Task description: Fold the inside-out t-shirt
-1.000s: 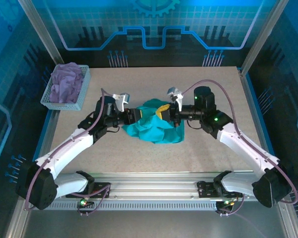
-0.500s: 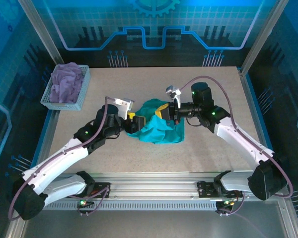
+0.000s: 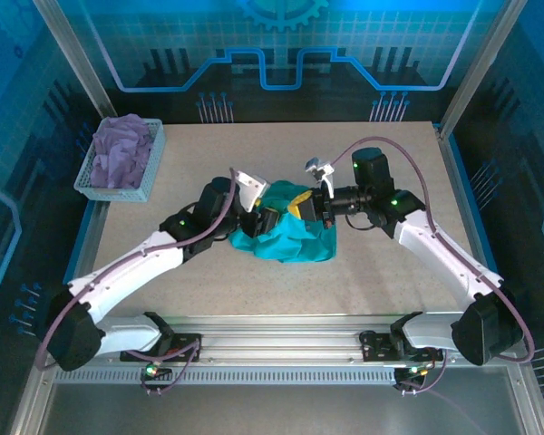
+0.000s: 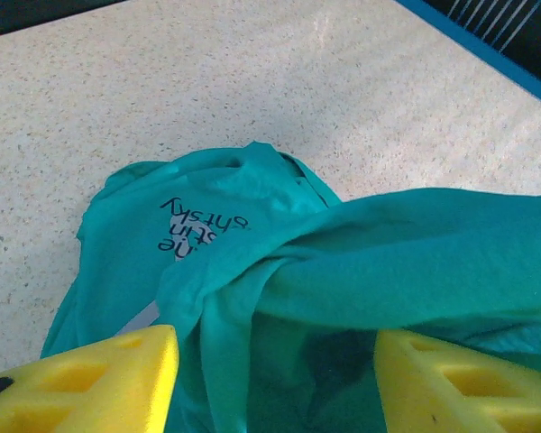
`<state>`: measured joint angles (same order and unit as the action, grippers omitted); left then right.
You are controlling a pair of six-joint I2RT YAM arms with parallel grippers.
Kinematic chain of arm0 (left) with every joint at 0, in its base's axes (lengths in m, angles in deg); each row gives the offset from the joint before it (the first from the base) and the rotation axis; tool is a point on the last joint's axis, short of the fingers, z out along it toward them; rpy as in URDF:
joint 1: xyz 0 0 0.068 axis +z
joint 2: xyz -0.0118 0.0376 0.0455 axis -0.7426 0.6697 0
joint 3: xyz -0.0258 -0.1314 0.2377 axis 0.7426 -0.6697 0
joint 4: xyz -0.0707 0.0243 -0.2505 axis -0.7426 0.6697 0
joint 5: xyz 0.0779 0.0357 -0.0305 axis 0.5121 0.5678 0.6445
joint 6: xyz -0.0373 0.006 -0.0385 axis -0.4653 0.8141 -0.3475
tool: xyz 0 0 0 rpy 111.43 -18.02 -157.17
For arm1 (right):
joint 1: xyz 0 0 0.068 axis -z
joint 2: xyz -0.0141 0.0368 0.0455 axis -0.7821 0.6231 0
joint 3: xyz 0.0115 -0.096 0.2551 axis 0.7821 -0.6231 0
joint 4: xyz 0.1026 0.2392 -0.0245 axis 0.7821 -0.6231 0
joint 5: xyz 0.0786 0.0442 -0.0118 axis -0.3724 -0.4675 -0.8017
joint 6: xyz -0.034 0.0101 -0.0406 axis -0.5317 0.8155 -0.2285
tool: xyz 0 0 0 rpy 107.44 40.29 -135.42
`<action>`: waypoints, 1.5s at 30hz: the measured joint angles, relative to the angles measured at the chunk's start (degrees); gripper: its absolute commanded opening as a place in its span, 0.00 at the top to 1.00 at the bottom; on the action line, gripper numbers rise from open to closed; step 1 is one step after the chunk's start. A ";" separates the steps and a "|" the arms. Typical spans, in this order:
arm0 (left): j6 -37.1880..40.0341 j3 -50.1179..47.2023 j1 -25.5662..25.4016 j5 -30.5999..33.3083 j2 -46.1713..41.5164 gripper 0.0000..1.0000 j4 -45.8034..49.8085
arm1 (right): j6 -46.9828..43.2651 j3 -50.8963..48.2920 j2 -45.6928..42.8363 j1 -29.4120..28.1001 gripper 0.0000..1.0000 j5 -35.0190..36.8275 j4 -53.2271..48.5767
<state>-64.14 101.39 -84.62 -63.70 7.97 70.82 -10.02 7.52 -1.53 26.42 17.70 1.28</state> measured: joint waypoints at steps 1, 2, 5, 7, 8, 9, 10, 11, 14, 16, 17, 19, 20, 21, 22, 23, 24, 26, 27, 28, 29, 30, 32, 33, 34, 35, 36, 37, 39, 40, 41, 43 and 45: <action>0.63 0.57 0.00 -0.61 0.98 0.36 0.02 | -0.24 0.00 0.00 0.00 1.00 -0.20 -0.09; 1.49 1.14 0.00 -1.14 1.88 0.37 0.02 | -0.28 0.00 -0.02 0.00 1.00 -0.26 -0.17; 3.61 3.48 0.00 -2.16 5.38 0.58 -0.28 | -0.68 -0.02 -0.02 0.04 1.00 -0.48 -0.46; 4.44 5.68 0.00 -3.37 8.48 0.97 -0.48 | -1.09 -0.04 -0.07 0.11 1.00 -0.57 -0.61; 4.55 6.78 0.00 -4.00 9.84 1.00 -0.37 | -1.11 -0.22 -0.17 0.26 1.00 -0.39 -0.59; 4.46 7.98 0.00 -4.76 11.21 1.00 -0.24 | -1.09 -0.61 -0.52 0.44 1.00 0.07 -0.63; 4.37 8.96 0.00 -5.66 12.28 1.00 -0.11 | -1.09 -0.98 -0.98 0.74 1.00 1.29 -1.01; 4.09 9.29 0.00 -6.58 12.55 1.00 0.04 | -1.03 -1.33 -1.62 1.01 1.00 3.74 -1.55; 1.31 9.05 0.00 -10.01 11.13 1.00 0.96 | -0.59 -1.55 -3.06 1.16 1.00 13.20 -3.48; -1.75 7.23 0.02 -12.48 7.37 1.00 1.09 | -0.24 -2.34 -4.44 1.09 1.00 20.20 -3.58; -3.37 6.12 0.07 -13.64 5.01 1.00 1.09 | -0.17 -2.84 -5.09 1.07 1.00 22.82 -3.56; -7.34 3.56 0.42 -16.63 -1.07 1.00 0.63 | -0.20 -4.04 -6.47 0.92 1.00 27.08 -2.89; -9.31 2.45 0.79 -18.32 -3.74 1.00 0.04 | -0.17 -4.48 -6.97 0.74 1.00 28.35 -2.36; -11.28 1.42 1.36 -20.17 -6.16 1.00 -0.79 | -0.20 -4.92 -7.45 0.52 1.00 29.33 -1.81; -13.38 0.50 2.14 -22.08 -8.15 1.00 -2.01 | -0.20 -5.27 -7.82 0.11 1.00 30.21 -1.14; -15.34 -0.31 2.95 -23.78 -9.53 1.00 -3.41 | -0.22 -5.35 -8.00 -0.24 0.99 30.77 -0.74; -17.40 -1.31 3.96 -25.70 -10.64 1.00 -5.14 | -0.24 -5.35 -8.09 -0.81 0.97 31.45 -0.20; -20.98 -2.91 5.60 -28.50 -11.54 1.00 -7.85 | -0.28 -5.35 -8.09 -1.84 0.90 32.83 0.70; -22.84 -3.89 6.43 -30.01 -11.58 1.00 -9.60 | -0.31 -5.33 -8.04 -2.40 0.84 33.73 0.63; -24.30 -4.81 7.02 -31.08 -11.58 1.00 -10.91 | -0.13 -5.27 -7.93 -2.86 0.80 34.75 0.42; -25.35 -5.40 7.34 -31.71 -11.58 1.00 -11.58 | -0.11 -4.72 -7.58 -3.48 0.77 36.52 -0.70; -26.40 -5.95 7.69 -32.35 -11.56 1.00 -12.24 | -0.35 -4.02 -7.08 -4.02 0.73 38.42 -1.66; -28.22 -6.25 7.87 -32.81 -11.54 1.00 -13.20 | -0.61 -3.23 -6.71 -4.81 0.69 41.35 -3.37; -28.87 -6.25 7.91 -32.83 -11.54 1.00 -13.70 | -1.05 -3.21 -6.97 -5.14 0.67 42.47 -4.13; -29.86 -6.25 7.91 -32.79 -11.54 1.00 -14.36 | -1.53 -3.28 -7.39 -5.44 0.65 43.23 -4.63; -30.32 -6.25 7.93 -32.72 -11.54 1.00 -14.80 | -2.12 -3.78 -8.26 -5.79 0.63 43.23 -4.68; -31.12 -6.25 7.96 -32.57 -11.54 1.00 -15.17 | -2.84 -5.07 -10.03 -6.23 0.61 42.86 -4.33; -31.74 -6.25 7.96 -32.46 -11.54 1.00 -15.47 | -3.61 -6.71 -12.24 -6.69 0.60 41.94 -3.76; -32.74 -6.25 7.96 -32.06 -11.54 1.00 -15.76 | -4.96 -10.03 -16.79 -7.78 0.60 39.54 -2.62; -33.07 -6.25 7.96 -31.91 -11.54 1.00 -15.76 | -5.38 -11.15 -18.64 -8.37 0.60 38.12 -1.88; -33.20 -6.25 7.98 -31.87 -11.54 1.00 -15.76 | -5.75 -12.07 -19.69 -8.79 0.60 36.89 -0.83; -33.48 -6.25 7.96 -31.67 -11.54 1.00 -15.76 | -6.03 -13.84 -20.48 -9.94 0.61 32.89 2.38; -33.86 -6.25 7.98 -31.65 -11.54 1.00 -15.76 | -5.77 -14.60 -19.04 -10.69 0.62 29.35 5.75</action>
<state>-97.99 95.14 -76.64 -95.35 -3.57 55.06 -15.79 -7.08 -20.57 15.73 47.05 7.03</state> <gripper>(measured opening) 0.052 0.389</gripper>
